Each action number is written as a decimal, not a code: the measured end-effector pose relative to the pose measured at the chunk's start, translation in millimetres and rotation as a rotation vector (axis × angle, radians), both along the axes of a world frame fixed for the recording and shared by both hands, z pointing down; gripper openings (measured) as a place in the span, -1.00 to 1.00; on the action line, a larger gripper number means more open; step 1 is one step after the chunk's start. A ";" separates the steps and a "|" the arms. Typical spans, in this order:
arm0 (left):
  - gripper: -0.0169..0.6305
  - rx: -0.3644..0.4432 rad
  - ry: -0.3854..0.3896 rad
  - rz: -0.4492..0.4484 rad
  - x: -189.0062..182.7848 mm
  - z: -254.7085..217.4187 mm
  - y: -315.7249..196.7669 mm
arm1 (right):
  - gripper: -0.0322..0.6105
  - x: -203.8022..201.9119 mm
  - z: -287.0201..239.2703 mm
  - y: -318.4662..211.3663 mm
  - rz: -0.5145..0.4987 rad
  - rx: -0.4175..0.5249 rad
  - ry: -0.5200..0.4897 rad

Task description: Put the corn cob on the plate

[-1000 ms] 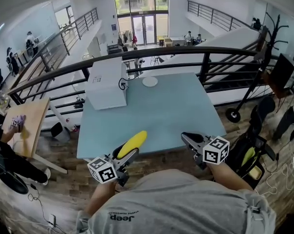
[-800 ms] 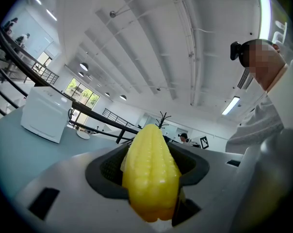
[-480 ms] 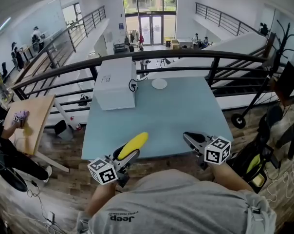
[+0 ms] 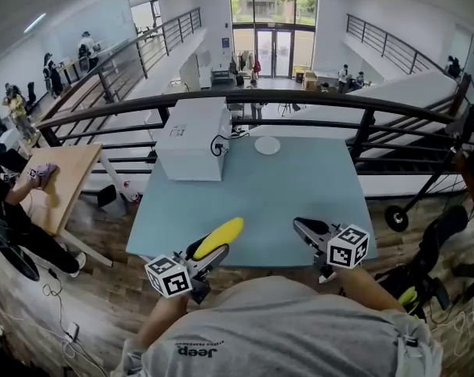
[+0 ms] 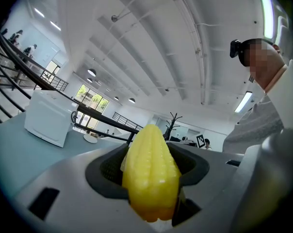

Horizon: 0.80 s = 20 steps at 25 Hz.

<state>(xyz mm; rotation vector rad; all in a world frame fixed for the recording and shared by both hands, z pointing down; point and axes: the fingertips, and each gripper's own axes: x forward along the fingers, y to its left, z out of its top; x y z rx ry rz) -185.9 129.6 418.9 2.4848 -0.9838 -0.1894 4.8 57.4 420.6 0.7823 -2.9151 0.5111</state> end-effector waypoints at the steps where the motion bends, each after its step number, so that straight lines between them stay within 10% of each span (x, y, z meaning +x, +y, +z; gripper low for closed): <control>1: -0.17 0.006 -0.004 -0.011 9.7 -2.3 -5.7 | -0.85 6.5 -1.9 -7.7 -0.017 0.006 0.000; 20: -0.17 -0.039 -0.013 -0.049 141.4 2.4 -64.9 | -0.85 117.0 17.6 -87.6 -0.092 -0.036 -0.043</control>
